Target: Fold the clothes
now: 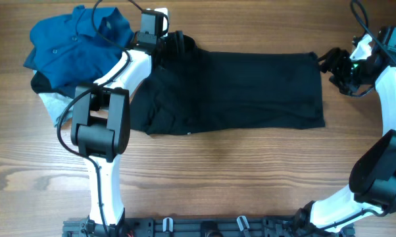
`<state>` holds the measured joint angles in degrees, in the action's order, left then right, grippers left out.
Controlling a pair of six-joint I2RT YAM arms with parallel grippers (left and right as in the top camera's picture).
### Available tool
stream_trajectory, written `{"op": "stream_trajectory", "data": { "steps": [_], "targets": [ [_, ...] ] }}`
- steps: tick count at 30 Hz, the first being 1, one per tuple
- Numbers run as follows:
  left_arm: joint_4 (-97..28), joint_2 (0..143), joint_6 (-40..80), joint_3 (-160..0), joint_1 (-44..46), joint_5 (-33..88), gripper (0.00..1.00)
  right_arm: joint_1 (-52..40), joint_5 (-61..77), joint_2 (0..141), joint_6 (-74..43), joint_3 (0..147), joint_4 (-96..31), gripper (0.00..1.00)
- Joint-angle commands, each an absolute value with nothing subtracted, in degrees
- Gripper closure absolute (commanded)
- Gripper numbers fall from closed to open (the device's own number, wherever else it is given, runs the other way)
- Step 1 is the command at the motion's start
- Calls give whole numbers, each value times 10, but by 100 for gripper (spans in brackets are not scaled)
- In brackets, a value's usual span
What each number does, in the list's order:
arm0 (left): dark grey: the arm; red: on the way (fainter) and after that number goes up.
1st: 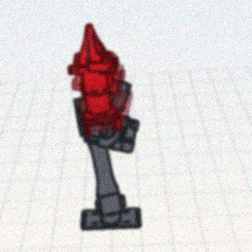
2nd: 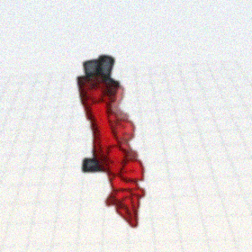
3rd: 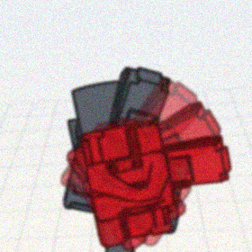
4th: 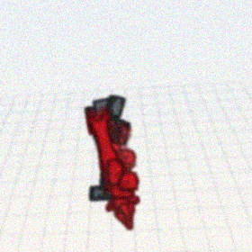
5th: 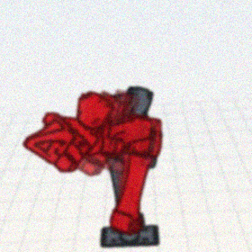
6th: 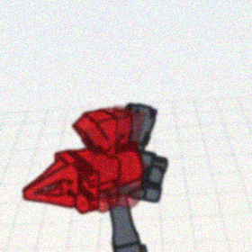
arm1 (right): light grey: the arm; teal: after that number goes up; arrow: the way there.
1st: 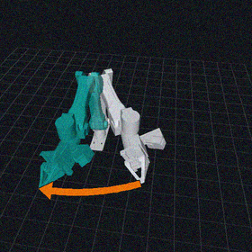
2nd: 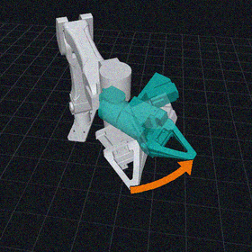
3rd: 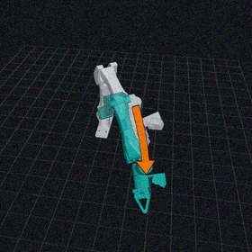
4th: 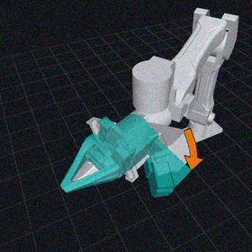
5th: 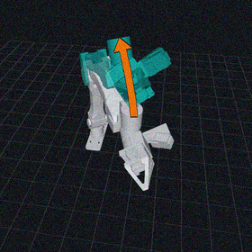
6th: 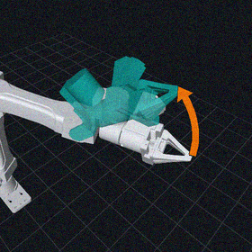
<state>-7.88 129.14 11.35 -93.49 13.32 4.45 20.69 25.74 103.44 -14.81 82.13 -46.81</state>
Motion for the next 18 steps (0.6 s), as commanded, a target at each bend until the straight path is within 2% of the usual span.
{"op": "stream_trajectory", "data": {
  "steps": [1, 3, 9, 11, 16, 18],
  "targets": [
    [-57, 1306, 107, -946, 132, 24, 25, 203, 269, 1038, -135, 829, -472, 25],
    [-46, 1319, 107, -946, 131, 9, 32, 202, 269, 1038, -135, 829, -472, 25],
    [-29, 1337, 107, -946, 116, 8, 36, 202, 269, 1038, -137, 829, -472, 25],
    [-20, 1340, 107, -946, 111, 8, 44, 202, 269, 1038, -137, 829, -474, 25],
    [-4, 1346, 106, -946, 103, 8, 53, 202, 269, 1038, -138, 829, -479, 27],
    [-4, 1348, 98, -946, 103, 10, 53, 202, 269, 1038, -152, 829, -483, 29]
  ]
}}
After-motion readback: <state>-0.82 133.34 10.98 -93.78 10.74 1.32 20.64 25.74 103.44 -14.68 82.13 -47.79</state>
